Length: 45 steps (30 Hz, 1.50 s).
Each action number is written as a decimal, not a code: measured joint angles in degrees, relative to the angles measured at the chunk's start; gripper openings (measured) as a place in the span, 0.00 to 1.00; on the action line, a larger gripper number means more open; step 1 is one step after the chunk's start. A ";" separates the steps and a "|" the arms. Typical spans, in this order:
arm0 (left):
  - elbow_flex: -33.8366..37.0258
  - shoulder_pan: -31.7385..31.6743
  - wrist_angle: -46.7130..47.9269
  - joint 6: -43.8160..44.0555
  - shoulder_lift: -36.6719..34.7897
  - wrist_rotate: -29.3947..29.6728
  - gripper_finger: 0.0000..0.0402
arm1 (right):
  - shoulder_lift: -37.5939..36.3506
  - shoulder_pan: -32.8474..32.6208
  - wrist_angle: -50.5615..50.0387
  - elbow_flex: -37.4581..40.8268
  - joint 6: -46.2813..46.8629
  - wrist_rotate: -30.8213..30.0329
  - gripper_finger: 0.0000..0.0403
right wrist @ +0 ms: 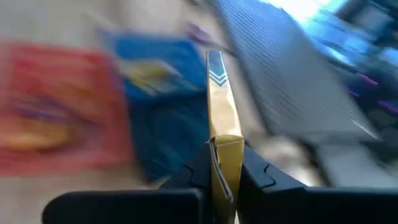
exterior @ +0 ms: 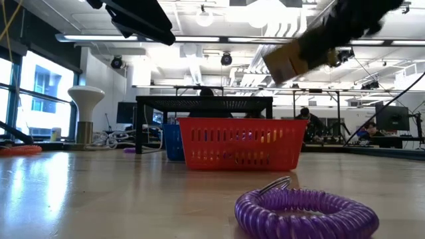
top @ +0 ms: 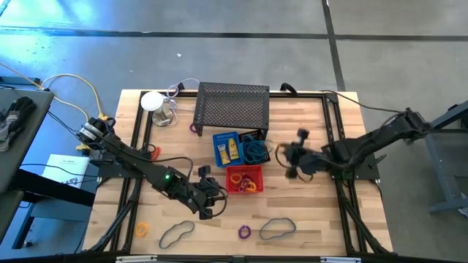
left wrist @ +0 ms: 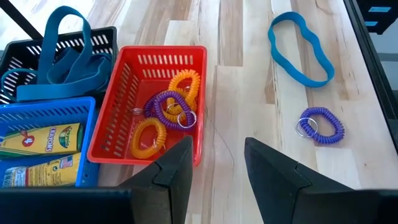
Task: Pick & Place Office Desk Supplies
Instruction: Put the yellow crayon box into the blue bin
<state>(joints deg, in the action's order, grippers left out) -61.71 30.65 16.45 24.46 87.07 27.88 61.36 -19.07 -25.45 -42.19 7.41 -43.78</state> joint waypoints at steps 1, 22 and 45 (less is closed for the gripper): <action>0.00 -0.01 -0.01 -0.02 0.00 0.02 0.35 | 0.00 -1.34 3.25 0.00 -0.81 2.82 0.05; 0.00 -0.25 -12.14 -11.87 0.02 0.94 0.35 | 9.27 -7.13 42.02 -0.07 -20.12 34.14 0.06; 0.00 3.62 -25.55 -27.83 7.34 6.64 0.35 | 16.00 -6.75 41.64 -0.04 -16.64 31.65 0.06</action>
<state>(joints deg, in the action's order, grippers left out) -61.71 34.26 -9.10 -3.36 94.41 34.52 77.36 -25.82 16.19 -42.24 -9.23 -12.14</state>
